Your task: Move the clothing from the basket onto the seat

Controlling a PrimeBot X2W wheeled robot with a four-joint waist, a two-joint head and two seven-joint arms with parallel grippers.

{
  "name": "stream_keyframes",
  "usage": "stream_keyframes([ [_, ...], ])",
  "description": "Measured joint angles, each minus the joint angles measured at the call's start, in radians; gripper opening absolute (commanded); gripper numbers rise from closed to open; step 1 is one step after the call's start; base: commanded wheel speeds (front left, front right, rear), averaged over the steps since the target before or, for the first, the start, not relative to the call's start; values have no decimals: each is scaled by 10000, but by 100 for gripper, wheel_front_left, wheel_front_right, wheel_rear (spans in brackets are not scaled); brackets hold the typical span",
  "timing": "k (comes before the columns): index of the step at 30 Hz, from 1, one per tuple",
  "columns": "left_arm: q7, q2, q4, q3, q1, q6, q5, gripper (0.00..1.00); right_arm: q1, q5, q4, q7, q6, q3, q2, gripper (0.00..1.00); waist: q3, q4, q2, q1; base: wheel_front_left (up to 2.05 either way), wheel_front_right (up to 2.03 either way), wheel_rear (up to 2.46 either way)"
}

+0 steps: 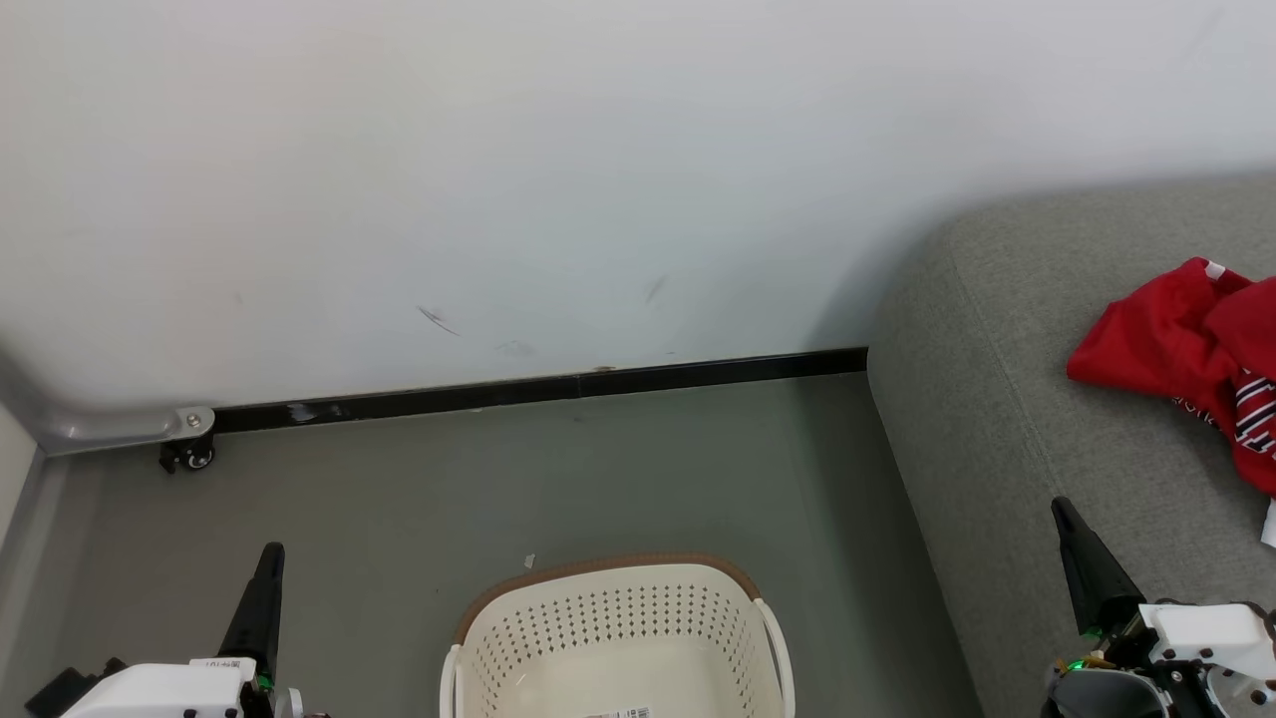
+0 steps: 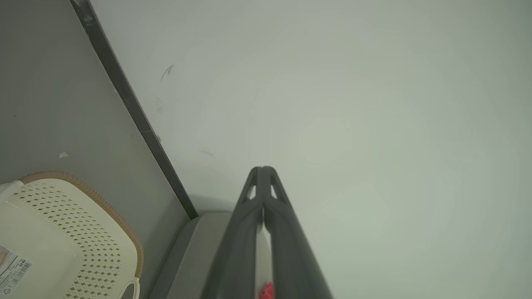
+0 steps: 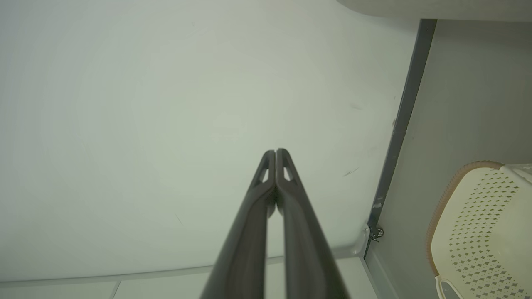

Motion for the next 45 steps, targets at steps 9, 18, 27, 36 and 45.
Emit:
stream_keyframes([
  [9,-2,0,-13,-4,0,0,-2,0,0,0,6,2,0,-15,0,0,1,-1,0,0,0,0,0],
  [18,-2,0,-25,-10,0,0,-2,0,0,0,12,35,0,-36,2,0,1,-1,0,-1,0,0,0],
  [27,-2,0,-33,-13,0,0,-2,0,-1,0,17,75,0,-58,4,0,2,-1,0,-1,0,0,0],
  [36,-4,0,-38,-17,0,0,-4,0,-2,0,21,75,0,-79,8,0,2,-1,0,-1,0,0,0],
  [45,-4,0,-42,-21,0,0,-6,0,-3,0,25,77,0,-104,12,0,2,-1,0,-2,0,0,0],
])
